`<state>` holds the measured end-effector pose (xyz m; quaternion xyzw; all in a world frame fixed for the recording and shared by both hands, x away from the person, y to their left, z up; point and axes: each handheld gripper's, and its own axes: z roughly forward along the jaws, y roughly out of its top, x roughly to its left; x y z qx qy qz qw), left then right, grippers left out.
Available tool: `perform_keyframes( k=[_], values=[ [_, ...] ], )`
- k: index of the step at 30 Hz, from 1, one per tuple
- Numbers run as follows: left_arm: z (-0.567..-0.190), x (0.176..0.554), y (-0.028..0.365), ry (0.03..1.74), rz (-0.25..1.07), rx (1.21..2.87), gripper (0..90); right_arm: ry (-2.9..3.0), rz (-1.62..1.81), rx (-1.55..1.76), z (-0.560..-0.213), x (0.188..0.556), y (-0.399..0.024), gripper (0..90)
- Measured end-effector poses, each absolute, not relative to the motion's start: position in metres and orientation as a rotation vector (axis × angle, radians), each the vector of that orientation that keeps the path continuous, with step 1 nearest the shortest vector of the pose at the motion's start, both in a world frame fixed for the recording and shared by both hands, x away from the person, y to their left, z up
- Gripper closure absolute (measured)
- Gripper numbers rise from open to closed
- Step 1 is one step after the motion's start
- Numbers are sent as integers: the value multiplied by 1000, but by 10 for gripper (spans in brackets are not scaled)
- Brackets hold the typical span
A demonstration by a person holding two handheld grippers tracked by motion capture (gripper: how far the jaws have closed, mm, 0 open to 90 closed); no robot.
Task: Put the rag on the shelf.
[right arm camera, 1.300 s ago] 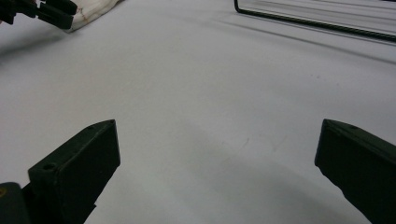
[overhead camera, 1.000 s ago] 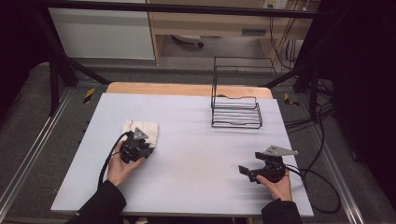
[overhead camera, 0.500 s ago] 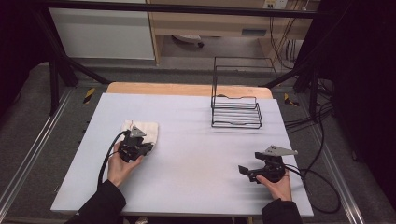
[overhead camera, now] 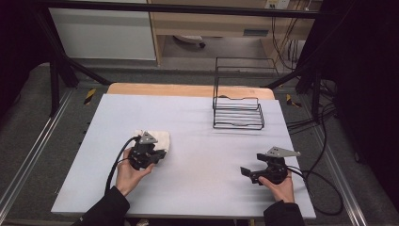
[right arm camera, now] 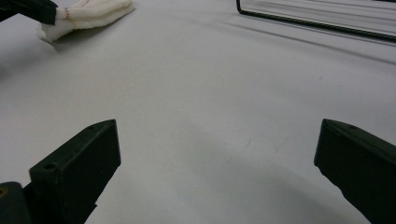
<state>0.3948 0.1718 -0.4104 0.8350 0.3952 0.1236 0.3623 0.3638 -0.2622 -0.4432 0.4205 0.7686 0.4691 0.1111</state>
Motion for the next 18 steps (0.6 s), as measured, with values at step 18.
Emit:
perform_keyframes(
  k=[18],
  values=[
    [-412, 384, 155, 903, 279, 2155, 657, 2241, 1384, 1223, -441, 363, -258, 14]
  ],
)
